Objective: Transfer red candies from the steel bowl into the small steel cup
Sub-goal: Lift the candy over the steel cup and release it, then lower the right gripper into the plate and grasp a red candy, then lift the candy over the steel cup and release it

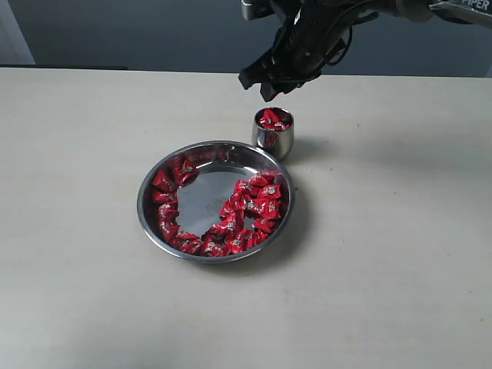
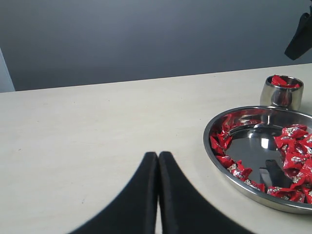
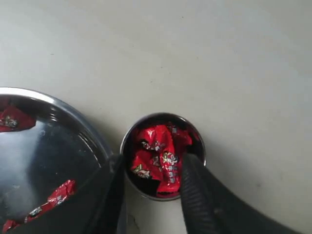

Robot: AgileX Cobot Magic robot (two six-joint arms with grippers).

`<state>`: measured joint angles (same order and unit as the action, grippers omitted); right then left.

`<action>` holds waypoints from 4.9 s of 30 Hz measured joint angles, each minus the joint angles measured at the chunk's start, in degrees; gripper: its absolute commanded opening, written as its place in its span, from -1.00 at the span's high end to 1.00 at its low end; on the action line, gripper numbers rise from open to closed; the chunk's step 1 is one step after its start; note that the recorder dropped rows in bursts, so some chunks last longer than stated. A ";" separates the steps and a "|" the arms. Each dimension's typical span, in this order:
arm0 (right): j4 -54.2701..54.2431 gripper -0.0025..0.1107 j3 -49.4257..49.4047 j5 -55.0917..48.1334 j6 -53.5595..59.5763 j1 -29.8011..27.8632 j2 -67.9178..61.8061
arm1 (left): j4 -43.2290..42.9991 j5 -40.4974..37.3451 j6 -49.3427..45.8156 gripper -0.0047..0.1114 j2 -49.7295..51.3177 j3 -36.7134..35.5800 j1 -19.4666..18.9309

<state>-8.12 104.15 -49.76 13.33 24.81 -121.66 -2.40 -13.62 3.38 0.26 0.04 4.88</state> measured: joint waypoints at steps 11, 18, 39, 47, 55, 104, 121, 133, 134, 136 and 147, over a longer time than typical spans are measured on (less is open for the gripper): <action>-15.00 0.28 0.00 -3.27 7.71 5.59 0.00 | 0.00 0.00 0.00 0.91 0.00 0.00 0.00; -16.11 0.28 0.00 -3.39 8.93 11.99 -3.80 | 0.00 0.00 0.00 0.91 0.00 0.00 0.00; -23.09 0.28 0.00 -2.68 9.95 15.63 -12.72 | 0.00 0.00 0.00 0.91 0.00 0.00 0.00; -23.50 0.37 0.00 -2.68 10.05 15.84 -13.04 | 0.00 0.00 0.00 0.91 0.00 0.00 0.00; -23.59 0.37 0.00 -2.55 11.22 15.87 -13.04 | 0.00 0.00 0.00 0.91 0.00 0.00 0.00; -22.51 0.37 0.00 0.03 12.34 15.87 -13.04 | 0.00 0.00 0.00 0.91 0.00 0.00 0.00; -23.95 0.83 0.00 -1.03 12.34 15.87 -14.96 | 0.00 0.00 0.00 0.91 0.00 0.00 0.00; -13.69 0.97 0.00 -1.15 10.56 15.97 -10.00 | 0.00 0.00 0.00 0.91 0.00 0.00 0.00; -11.83 0.97 0.00 -1.15 9.72 15.74 -8.93 | 0.00 0.00 0.00 0.91 0.00 0.00 0.00; -9.05 0.97 0.00 -1.15 8.19 14.84 -7.18 | 0.00 0.00 0.00 0.91 0.00 0.00 0.00; -1.84 0.97 0.00 0.32 1.39 3.79 -3.36 | 0.00 0.00 0.00 0.91 0.00 0.00 0.00</action>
<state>-9.96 104.15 -49.43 14.72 28.60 -125.02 -2.40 -13.62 3.38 0.26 0.04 4.88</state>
